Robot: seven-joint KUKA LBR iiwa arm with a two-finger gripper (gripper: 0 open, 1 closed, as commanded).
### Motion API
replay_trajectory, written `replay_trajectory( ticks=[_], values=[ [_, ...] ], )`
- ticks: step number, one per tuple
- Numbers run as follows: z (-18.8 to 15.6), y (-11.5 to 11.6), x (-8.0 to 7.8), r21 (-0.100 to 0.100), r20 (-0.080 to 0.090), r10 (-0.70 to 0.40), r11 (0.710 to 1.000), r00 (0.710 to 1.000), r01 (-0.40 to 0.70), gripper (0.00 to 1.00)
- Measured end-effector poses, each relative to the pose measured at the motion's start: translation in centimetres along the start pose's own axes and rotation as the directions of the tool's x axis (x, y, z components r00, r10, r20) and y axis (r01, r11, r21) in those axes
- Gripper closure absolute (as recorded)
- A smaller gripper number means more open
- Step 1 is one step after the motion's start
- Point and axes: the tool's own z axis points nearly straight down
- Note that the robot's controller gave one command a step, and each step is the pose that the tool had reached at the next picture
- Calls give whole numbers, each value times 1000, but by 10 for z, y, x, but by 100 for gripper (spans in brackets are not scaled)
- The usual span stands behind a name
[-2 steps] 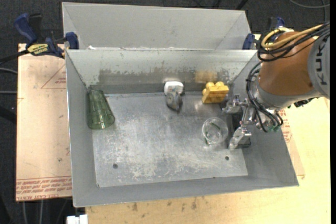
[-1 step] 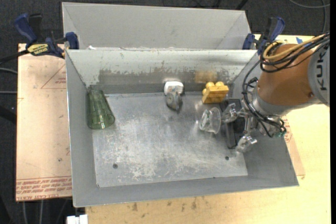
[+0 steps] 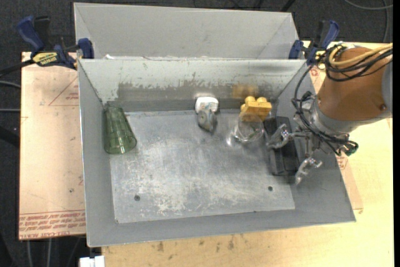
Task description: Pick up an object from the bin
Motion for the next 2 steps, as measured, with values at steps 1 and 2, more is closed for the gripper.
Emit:
replay_trajectory(
  ticks=[1, 2],
  values=[
    [2, 4, -40, 5, -12, -81, 997, 997, 81, 0],
    [22, -6, -39, -6, 3, -307, 952, 952, 307, 0]
  ],
)
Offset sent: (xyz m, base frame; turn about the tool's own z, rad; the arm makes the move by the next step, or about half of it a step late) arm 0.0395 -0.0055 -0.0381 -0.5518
